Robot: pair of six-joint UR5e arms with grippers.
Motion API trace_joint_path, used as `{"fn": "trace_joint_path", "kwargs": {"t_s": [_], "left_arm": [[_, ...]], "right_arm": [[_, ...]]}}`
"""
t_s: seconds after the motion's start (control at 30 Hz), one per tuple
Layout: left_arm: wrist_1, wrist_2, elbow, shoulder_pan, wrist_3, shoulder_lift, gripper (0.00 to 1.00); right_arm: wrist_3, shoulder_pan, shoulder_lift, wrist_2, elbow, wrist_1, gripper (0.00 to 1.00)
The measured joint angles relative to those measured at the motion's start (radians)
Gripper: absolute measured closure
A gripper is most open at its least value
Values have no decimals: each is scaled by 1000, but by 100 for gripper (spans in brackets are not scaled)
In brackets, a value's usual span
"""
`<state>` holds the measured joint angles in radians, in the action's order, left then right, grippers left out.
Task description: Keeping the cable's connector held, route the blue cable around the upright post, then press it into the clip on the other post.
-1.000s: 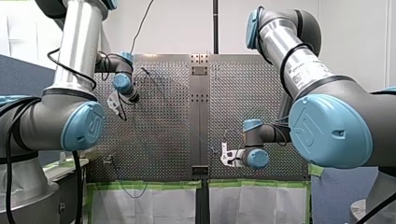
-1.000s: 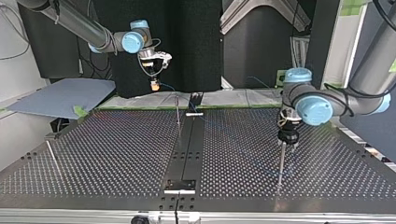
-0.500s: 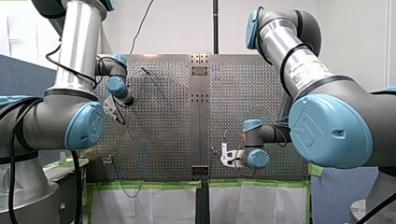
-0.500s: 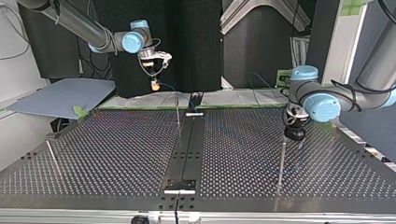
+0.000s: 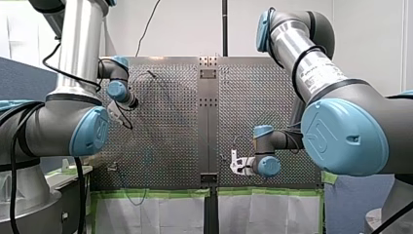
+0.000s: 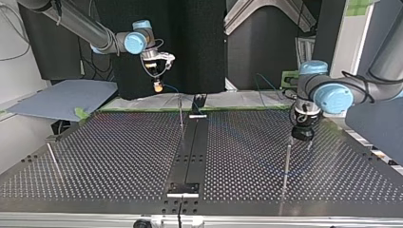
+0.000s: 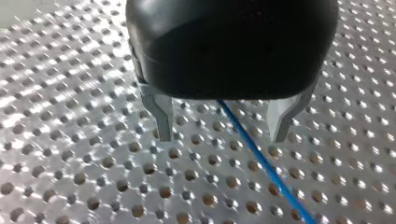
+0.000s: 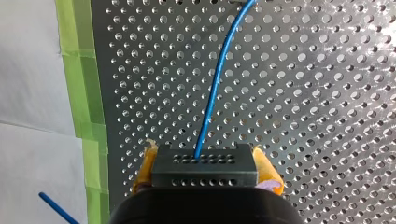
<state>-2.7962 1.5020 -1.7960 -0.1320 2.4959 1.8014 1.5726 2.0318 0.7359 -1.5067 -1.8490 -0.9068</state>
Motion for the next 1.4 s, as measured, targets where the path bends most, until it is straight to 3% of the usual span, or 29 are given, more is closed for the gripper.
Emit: {"fn": "trace_joint_path", "kwargs": {"t_s": [0.37,0.73,0.9,1.23,1.4], "left_arm": [[26,2,-6,-6,101,-6,0],[98,-3,-7,7,191,4,0],[76,24,-7,18,173,29,0],[-8,103,-7,41,86,43,0],[-19,136,-7,56,43,43,0]], "right_arm": [[0,0,0,2,0,0,100],[0,0,0,10,0,-1,100],[0,0,0,16,0,-1,100],[0,0,0,18,0,-2,100],[0,0,0,19,0,-1,100]]}}
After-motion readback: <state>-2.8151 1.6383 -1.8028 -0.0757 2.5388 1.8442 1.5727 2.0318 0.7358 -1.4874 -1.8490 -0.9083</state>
